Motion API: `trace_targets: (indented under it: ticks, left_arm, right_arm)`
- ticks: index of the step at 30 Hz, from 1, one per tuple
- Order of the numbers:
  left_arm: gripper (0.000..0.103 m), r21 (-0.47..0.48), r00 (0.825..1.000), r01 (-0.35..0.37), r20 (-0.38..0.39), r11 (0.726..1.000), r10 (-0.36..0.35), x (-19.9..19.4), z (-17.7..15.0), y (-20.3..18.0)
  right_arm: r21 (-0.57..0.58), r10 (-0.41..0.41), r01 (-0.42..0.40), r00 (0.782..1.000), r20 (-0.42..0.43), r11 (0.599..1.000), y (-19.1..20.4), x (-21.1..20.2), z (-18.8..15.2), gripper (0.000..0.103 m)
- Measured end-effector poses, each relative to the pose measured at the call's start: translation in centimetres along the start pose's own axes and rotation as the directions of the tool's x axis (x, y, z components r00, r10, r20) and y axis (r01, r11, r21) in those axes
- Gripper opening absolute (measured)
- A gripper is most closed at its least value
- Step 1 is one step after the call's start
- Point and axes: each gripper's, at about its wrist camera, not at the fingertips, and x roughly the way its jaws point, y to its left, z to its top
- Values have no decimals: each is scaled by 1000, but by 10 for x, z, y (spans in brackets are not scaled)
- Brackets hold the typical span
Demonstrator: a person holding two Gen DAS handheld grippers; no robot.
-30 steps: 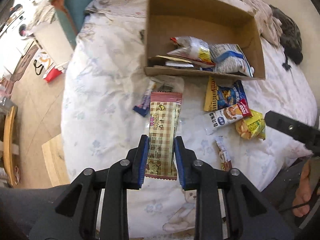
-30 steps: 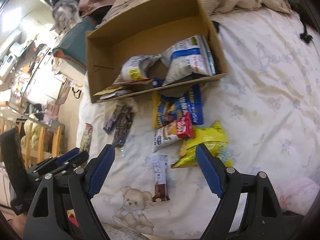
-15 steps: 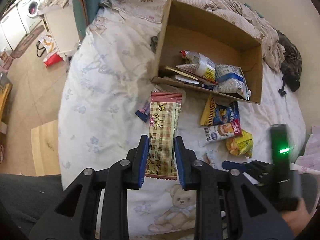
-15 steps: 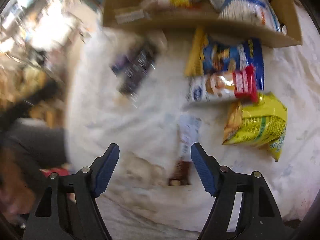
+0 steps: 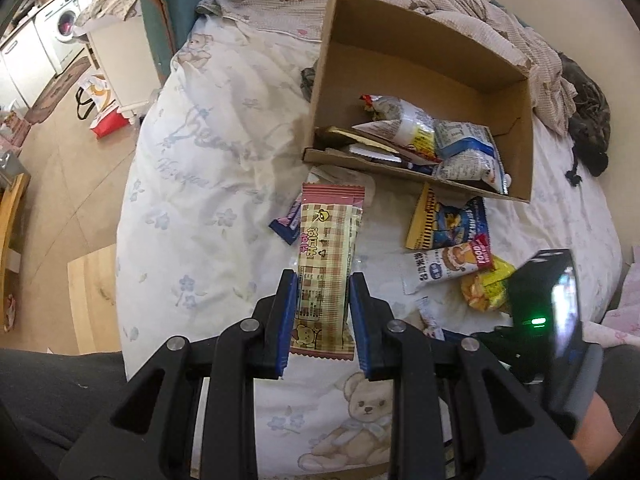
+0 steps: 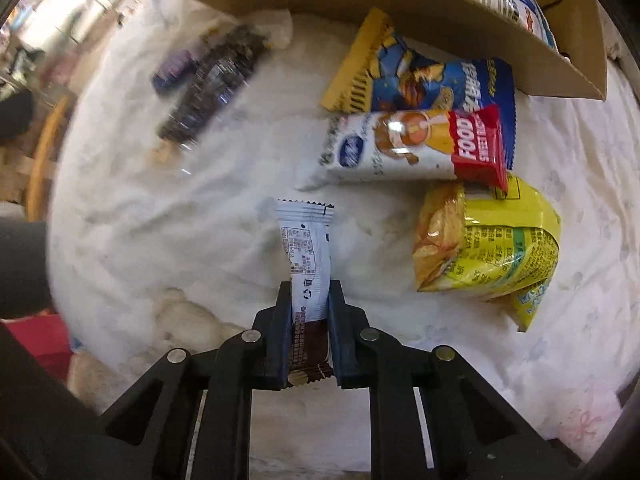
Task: Organize snacks
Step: 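Lift the wafer bar with the left gripper while the right grasps a white chocolate bar, then carry both bars over the box and lower them inside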
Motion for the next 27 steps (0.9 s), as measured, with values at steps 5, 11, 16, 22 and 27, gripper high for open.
trace_targets:
  ticks: [5, 11, 16, 22, 27]
  left_arm:
    - [23, -13, 1000, -21, 9, 1000, 21, 0, 0, 7]
    - [23, -18, 999, -49, 9, 999, 49, 4, 0, 10]
    - [23, -8, 998, -53, 17, 999, 53, 3, -2, 10]
    - [23, 3, 998, -51, 39, 999, 50, -3, -2, 9]
    - [23, -26, 996, -51, 68, 998, 52, -10, 2, 16]
  right_arm:
    - [13, 59, -59, 997, 52, 998, 3, -17, -1, 17]
    - [-3, 121, -121, 988, 96, 993, 2, -35, -2, 17]
    - [-24, 176, -175, 973, 149, 984, 4, -50, -2, 17]
    - [-31, 226, -225, 946, 231, 974, 3, -70, -4, 17]
    - [-31, 249, -259, 880, 405, 965, -3, -106, -5, 17]
